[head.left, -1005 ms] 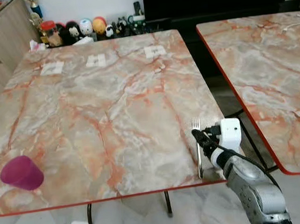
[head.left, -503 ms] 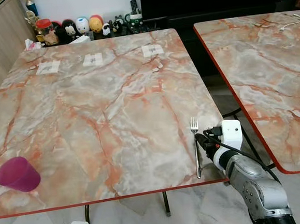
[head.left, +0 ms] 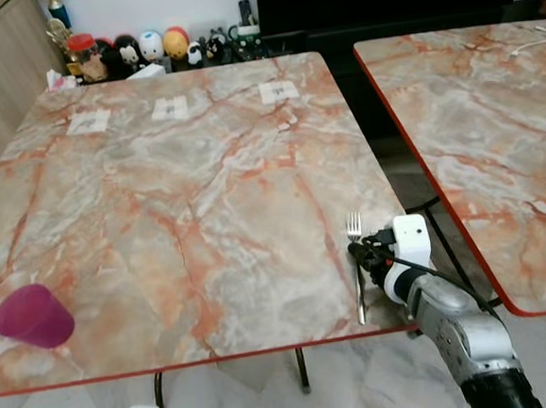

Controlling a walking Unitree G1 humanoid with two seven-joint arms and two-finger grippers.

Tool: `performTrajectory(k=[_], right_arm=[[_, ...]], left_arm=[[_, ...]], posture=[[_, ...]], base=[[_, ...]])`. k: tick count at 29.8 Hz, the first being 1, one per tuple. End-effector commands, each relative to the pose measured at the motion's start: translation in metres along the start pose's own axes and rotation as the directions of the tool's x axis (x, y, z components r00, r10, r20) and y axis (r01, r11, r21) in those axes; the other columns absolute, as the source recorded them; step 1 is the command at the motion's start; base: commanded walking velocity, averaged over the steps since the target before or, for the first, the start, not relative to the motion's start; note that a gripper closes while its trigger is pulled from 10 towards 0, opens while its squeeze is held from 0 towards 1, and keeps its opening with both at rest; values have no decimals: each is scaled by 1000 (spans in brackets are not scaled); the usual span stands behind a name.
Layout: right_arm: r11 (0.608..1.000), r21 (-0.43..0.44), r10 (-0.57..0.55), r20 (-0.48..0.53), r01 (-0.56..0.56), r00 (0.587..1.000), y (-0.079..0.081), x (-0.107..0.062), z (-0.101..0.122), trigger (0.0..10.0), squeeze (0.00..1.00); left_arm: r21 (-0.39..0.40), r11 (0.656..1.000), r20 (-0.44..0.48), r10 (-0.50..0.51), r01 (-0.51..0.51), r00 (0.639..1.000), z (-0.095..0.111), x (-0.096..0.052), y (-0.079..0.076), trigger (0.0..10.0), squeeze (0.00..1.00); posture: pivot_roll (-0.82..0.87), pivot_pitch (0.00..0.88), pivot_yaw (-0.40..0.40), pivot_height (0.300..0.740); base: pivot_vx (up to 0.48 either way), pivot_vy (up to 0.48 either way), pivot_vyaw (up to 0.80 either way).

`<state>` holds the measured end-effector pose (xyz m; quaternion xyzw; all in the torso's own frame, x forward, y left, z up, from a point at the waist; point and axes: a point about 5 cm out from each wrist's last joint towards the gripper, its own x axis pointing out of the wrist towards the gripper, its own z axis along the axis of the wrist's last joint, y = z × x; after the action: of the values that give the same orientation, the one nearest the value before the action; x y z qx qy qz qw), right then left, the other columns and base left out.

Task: Setting the table

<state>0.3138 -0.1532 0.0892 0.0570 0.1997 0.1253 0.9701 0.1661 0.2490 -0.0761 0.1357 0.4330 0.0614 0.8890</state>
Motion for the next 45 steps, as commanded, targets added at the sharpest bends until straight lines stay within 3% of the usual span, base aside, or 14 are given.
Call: performTrajectory(k=[1, 8, 9, 10, 11, 28, 39, 45], right_arm=[[999, -18, 32, -58, -33, 998, 3, 3, -11, 10000, 0], [997, -41, 65, -84, -69, 994, 5, 3, -19, 10000, 0], [997, -45, 63, -87, -67, 994, 4, 3, -20, 4039, 0], [997, -46, 62, -89, -66, 994, 4, 3, -21, 4039, 0], [997, -51, 59, -91, -64, 994, 3, 2, -21, 0, 0], [996, -75, 30, -84, -36, 996, -3, 2, -22, 0, 0], [990, -99, -107, -51, 102, 993, -19, 1, -20, 0, 0], [991, -88, -102, -42, 98, 994, -16, -1, -23, 0, 0]], left_arm=[[-8, 1000, -44, 7, -8, 999, -11, -3, 0, 10000, 0], [-8, 1000, -52, 8, -8, 999, -14, -3, 1, 10000, 0], [-6, 1000, -54, 7, -7, 999, -14, -3, 1, 10000, 0], [-5, 1000, -55, 6, -6, 998, -14, -3, 1, 10000, 0], [-6, 1000, -56, 5, -6, 998, -14, -3, 0, 10000, 0], [-5, 1000, -64, -1, 0, 998, -15, -4, 0, 10000, 0], [0, 1000, -68, -4, 4, 998, -16, -4, 0, 10000, 0], [10, 1000, -71, -5, 6, 997, -16, -4, 0, 10000, 0]], posture=[[-54, 108, 20, 740], [-54, 109, 20, 740], [-56, 110, 21, 740], [-56, 110, 21, 740], [-56, 111, 21, 740], [-54, 112, 22, 740], [-56, 112, 25, 740], [-57, 114, 27, 740]], base=[[0, 0, 0], [0, 0, 0], [0, 0, 0], [0, 0, 0], [0, 0, 0], [0, 0, 0], [0, 0, 0], [0, 0, 0]])
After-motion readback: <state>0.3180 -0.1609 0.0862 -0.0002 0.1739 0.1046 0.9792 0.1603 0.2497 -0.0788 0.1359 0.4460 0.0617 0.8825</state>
